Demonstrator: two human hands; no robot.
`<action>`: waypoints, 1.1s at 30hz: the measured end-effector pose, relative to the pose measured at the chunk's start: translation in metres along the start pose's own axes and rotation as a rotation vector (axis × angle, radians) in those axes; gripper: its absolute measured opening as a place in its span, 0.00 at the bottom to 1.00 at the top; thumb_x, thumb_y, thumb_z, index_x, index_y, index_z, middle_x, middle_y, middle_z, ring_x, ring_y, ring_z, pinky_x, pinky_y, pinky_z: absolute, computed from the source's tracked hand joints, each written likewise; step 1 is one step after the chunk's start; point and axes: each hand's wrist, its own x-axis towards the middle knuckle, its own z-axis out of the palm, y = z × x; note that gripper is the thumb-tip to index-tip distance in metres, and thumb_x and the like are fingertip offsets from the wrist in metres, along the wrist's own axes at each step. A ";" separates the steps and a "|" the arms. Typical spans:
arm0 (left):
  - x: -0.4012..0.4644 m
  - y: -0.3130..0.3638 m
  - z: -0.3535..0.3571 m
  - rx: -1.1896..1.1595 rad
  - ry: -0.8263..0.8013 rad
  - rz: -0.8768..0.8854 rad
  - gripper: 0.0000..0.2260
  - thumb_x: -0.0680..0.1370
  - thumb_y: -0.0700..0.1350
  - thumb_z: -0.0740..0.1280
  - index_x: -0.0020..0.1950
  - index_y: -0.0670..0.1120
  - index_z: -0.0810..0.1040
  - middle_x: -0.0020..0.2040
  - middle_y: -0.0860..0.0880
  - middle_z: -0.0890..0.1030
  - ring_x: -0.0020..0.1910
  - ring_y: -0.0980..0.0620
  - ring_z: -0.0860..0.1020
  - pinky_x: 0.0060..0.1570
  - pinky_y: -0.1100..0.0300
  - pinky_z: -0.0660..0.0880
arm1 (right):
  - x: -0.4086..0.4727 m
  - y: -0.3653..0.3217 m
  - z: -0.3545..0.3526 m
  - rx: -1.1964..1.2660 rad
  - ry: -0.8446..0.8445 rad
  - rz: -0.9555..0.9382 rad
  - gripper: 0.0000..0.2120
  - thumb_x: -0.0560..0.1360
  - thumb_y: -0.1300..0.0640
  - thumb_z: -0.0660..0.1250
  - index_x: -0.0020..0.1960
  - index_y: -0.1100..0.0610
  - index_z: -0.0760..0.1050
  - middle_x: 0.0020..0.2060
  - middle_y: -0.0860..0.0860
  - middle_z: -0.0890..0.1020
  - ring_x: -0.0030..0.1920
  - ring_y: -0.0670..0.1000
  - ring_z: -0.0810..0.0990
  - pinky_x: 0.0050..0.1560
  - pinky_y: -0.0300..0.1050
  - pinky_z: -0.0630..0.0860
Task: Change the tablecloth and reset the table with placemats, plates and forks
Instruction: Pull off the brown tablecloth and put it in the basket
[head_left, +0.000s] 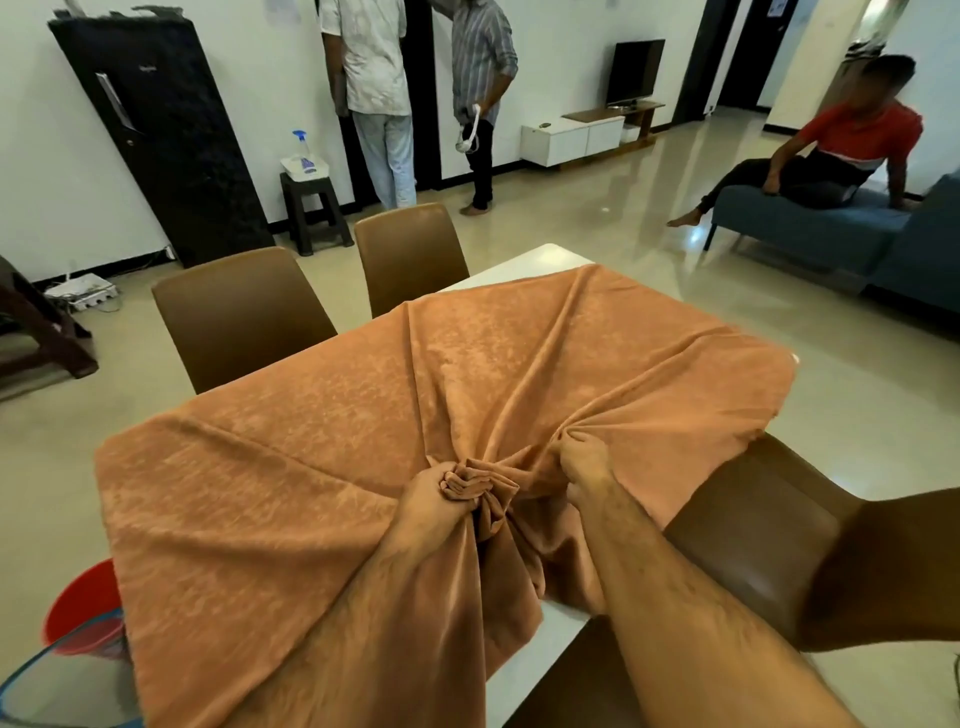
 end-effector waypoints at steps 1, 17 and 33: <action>-0.001 0.001 0.000 0.015 -0.008 -0.001 0.13 0.70 0.35 0.72 0.45 0.53 0.82 0.42 0.53 0.84 0.46 0.53 0.82 0.47 0.62 0.77 | -0.004 -0.002 0.002 -0.012 -0.064 0.001 0.16 0.74 0.68 0.65 0.32 0.52 0.77 0.28 0.46 0.78 0.34 0.53 0.78 0.33 0.42 0.72; -0.005 -0.017 -0.009 -0.108 0.225 -0.088 0.36 0.68 0.41 0.74 0.72 0.52 0.64 0.58 0.54 0.76 0.56 0.54 0.78 0.59 0.57 0.75 | -0.063 -0.031 0.042 -0.576 -0.662 -0.289 0.05 0.77 0.58 0.69 0.52 0.56 0.81 0.30 0.47 0.82 0.24 0.42 0.79 0.21 0.36 0.72; -0.015 -0.005 -0.016 -0.097 0.280 -0.109 0.19 0.70 0.44 0.74 0.60 0.49 0.80 0.40 0.53 0.83 0.45 0.54 0.82 0.51 0.58 0.78 | -0.070 -0.024 0.054 -0.713 -0.738 -0.363 0.17 0.69 0.62 0.71 0.55 0.49 0.77 0.44 0.48 0.83 0.46 0.49 0.81 0.41 0.35 0.75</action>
